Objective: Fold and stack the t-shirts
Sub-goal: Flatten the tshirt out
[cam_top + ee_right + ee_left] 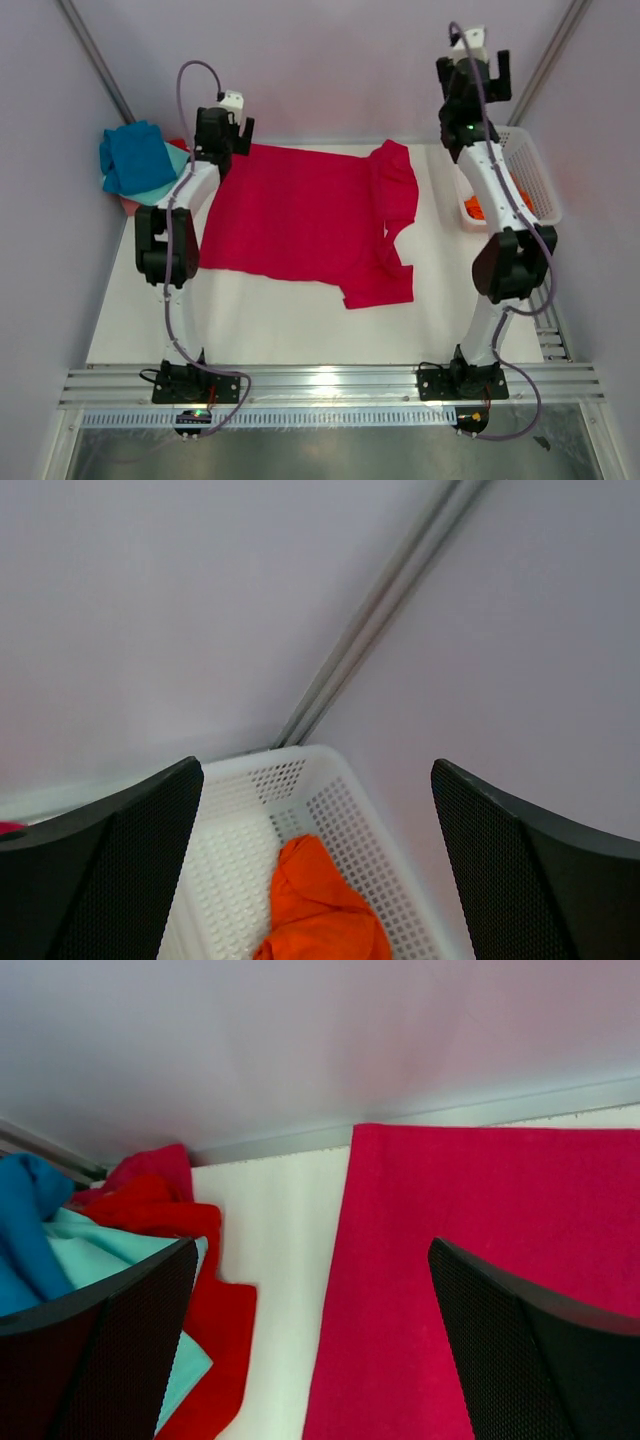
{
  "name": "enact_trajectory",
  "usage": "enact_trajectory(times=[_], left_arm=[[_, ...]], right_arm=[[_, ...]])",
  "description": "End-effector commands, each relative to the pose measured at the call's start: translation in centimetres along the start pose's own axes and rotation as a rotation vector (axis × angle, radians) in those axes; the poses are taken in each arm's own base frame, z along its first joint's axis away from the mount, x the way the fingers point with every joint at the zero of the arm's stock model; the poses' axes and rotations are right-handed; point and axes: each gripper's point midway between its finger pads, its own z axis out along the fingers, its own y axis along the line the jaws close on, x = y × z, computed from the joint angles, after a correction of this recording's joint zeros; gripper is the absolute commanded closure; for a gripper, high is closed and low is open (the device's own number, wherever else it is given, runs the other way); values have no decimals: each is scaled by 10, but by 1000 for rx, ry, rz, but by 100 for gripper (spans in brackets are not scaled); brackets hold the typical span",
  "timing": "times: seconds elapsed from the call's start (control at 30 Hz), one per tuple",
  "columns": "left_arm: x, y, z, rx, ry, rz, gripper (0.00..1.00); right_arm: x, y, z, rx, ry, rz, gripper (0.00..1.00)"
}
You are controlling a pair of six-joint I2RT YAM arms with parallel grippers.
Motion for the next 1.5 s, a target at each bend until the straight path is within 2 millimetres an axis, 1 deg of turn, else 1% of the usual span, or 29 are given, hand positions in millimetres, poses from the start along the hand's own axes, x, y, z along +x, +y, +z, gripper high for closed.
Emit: enact_trajectory(times=[0.0, 0.03, 0.1, 0.13, 0.17, 0.2, 0.23, 0.27, 0.3, 0.33, 0.43, 0.47, 0.57, 0.7, 0.8, 0.83, 0.9, 0.93, 0.97, 1.0, 1.03, 1.07, 1.17, 1.2, 1.3, 1.33, 1.37, 1.4, 1.47], left_arm=[[-18, 9, -30, 47, 41, -15, 1], [-23, 8, -36, 69, 51, -19, 1], [-39, 1, -48, 162, 51, -42, 1], [-31, -2, -60, 204, 117, -41, 1], [-34, -12, -69, 284, 125, -62, 1], [-44, -14, -78, 331, 120, -71, 1], [-35, -20, -92, 392, 178, -82, 1], [-39, -20, -103, 434, 181, -97, 1], [-46, -34, -118, 551, 175, -113, 1], [-35, -39, -134, 609, 236, -120, 1], [-32, -58, -171, 803, 274, -77, 1], [-16, -63, -189, 858, 362, -82, 1], [8, -65, -217, 945, 469, -22, 2], [36, -65, -229, 980, 573, 11, 6], [43, -64, -226, 951, 605, 4, 7], [43, -62, -222, 927, 603, 3, 7], [44, -58, -209, 857, 594, -24, 7], [42, -57, -208, 837, 580, -28, 7], [42, -55, -205, 818, 572, -35, 7], [48, -55, -201, 786, 590, -52, 7], [44, -54, -193, 766, 559, -61, 7], [44, -54, -189, 754, 555, -65, 7], [44, -40, -170, 633, 530, -60, 8], [43, -35, -165, 594, 526, -66, 8], [37, -19, -151, 520, 481, -94, 7], [37, -10, -146, 480, 480, -109, 7], [36, -7, -143, 465, 472, -114, 6], [39, 0, -139, 440, 480, -112, 6], [40, 4, -136, 429, 479, -103, 6]], right_arm=[[-26, -27, -26, -87, -6, 100, 1], [-5, -21, -38, -167, 94, 32, 1], [-14, -12, -65, -387, 99, 48, 1], [17, -1, -85, -495, 193, 17, 1], [22, 8, -101, -624, 181, 39, 1], [14, 0, -134, -722, 143, 24, 1], [40, 14, -153, -822, 179, -21, 1], [41, 26, -180, -971, 143, -32, 1], [58, 27, -204, -1063, 169, -92, 1], [73, 29, -228, -1133, 202, -98, 1], [112, 38, -289, -1393, 331, -118, 1], [122, 39, -307, -1461, 383, -112, 0], [149, 41, -326, -1515, 456, -115, 1], [178, 49, -310, -1431, 479, -167, 1], [181, 51, -261, -1215, 624, -126, 0], [159, 44, -236, -1108, 589, -104, 1], [156, 8, -177, -743, 587, -161, 1], [141, -9, -159, -640, 554, -192, 1], [143, -36, -141, -478, 581, -260, 0], [155, -39, -126, -433, 623, -307, 1], [152, -50, -115, -386, 624, -309, 0], [163, -71, -102, -318, 663, -302, 1], [182, -103, -75, -205, 685, -213, 1], [187, -131, -57, -115, 652, -117, 1], [203, -169, -38, -64, 586, 99, 1], [212, -168, -44, -68, 577, 183, 1], [217, -166, -46, -106, 556, 239, 1], [231, -134, -54, -322, 524, 326, 1], [229, -116, -74, -454, 471, 330, 6]])
